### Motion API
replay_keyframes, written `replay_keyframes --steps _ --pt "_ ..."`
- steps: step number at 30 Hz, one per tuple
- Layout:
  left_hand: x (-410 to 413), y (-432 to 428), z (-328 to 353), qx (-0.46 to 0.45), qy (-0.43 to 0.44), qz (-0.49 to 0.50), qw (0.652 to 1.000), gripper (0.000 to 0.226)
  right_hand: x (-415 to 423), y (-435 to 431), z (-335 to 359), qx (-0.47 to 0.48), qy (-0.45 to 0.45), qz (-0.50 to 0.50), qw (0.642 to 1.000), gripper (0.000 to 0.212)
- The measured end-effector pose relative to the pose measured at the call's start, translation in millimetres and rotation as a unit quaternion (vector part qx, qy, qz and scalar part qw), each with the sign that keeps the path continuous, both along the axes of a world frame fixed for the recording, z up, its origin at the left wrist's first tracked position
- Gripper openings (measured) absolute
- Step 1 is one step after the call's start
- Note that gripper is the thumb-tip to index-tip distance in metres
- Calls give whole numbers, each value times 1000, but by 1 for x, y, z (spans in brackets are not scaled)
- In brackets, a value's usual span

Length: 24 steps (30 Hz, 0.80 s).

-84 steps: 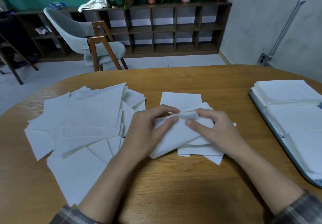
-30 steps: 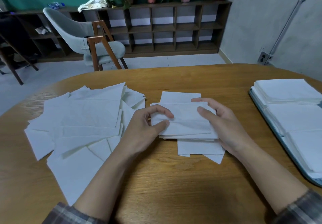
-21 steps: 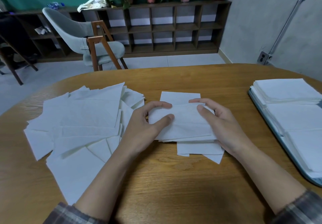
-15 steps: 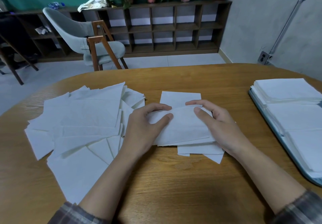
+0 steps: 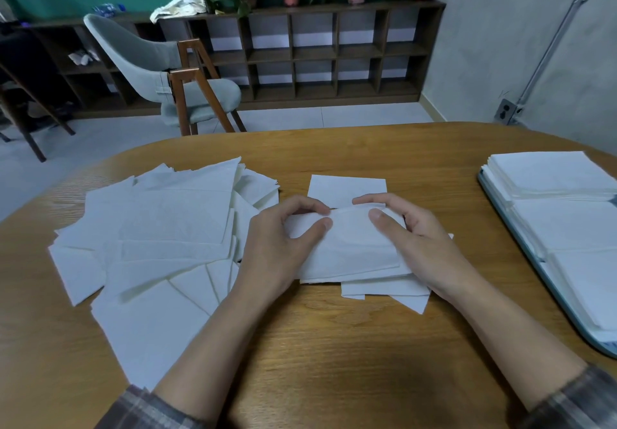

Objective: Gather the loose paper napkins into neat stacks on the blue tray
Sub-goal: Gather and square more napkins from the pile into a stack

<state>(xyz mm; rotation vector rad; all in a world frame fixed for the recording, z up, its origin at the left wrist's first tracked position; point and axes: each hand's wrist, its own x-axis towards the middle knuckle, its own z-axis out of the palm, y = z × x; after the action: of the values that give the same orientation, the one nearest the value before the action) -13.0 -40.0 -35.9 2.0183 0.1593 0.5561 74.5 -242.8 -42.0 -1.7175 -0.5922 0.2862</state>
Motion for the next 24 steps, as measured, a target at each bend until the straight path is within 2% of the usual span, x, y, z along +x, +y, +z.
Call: replay_keyframes --steps 9,17,24 --pt "0 -1 -2 1 11 -2 1000 6 -3 0 2 -3 -6 17 1000 24" --pt "0 -3 -3 67 11 -24 997 5 -4 0 4 -18 -19 32 999 25" --pt "-1 -2 0 47 -15 -26 998 5 -4 0 3 -7 -33 12 999 22"
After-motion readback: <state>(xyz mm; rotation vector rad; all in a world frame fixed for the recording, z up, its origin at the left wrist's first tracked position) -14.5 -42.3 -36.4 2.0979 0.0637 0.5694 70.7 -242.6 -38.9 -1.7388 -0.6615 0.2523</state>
